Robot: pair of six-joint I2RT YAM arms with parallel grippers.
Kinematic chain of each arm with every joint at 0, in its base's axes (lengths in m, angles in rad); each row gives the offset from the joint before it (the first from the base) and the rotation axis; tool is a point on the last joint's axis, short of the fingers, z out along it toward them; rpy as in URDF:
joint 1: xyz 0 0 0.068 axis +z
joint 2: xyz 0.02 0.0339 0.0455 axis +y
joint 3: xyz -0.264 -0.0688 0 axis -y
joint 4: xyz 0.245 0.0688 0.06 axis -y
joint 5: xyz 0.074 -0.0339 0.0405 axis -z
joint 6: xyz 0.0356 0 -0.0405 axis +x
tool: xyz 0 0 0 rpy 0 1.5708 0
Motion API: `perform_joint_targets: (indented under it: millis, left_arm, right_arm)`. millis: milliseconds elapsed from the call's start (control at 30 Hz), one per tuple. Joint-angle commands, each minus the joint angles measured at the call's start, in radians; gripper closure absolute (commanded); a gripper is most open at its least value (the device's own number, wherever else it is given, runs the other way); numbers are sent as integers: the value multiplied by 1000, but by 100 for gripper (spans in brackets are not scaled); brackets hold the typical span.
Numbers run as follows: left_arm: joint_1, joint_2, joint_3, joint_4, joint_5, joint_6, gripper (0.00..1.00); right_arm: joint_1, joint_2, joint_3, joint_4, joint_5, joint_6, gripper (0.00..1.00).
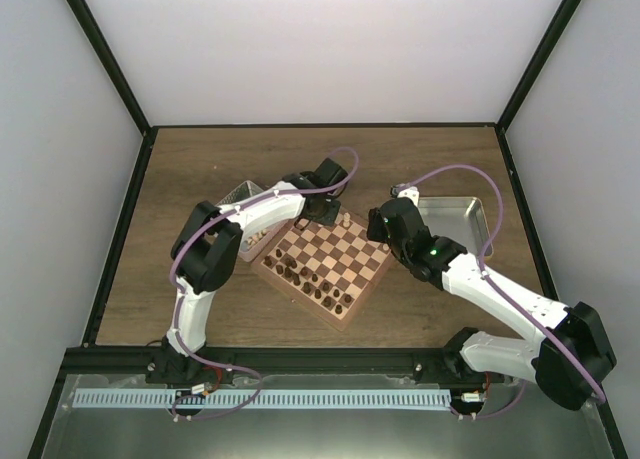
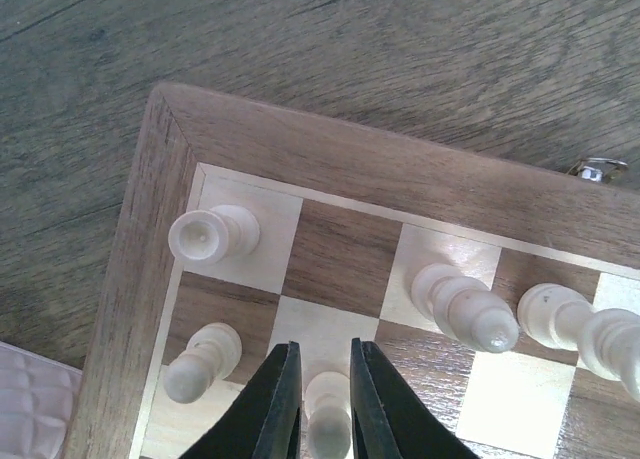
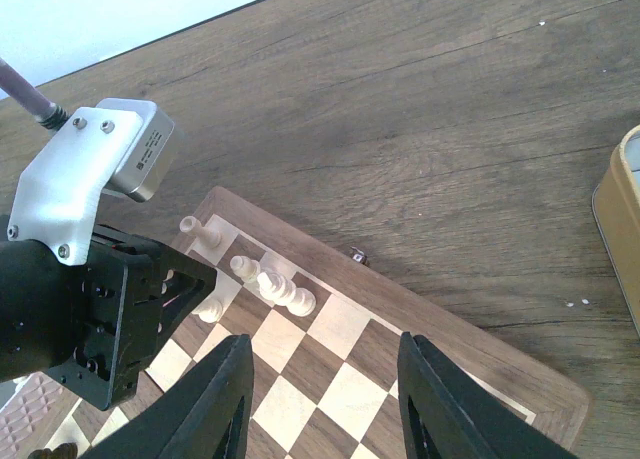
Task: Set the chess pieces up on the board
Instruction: Place the chess piece on the chessboard.
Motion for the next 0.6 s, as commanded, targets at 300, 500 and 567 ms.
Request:
perform_joint_targets:
  millis: [300,500,567]
  left_arm:
    - [9,-23,-44,14,48,14,76]
    - [9,-27,-67,21,54,10,85]
    - [9,-26,-69,26,46,11,87]
  right_arm:
    - [-5,-15,5,-6,17,18,58]
    - [-5,-17,6,-8,14,18,58]
    - [-5,-17,6,-7,14,18,58]
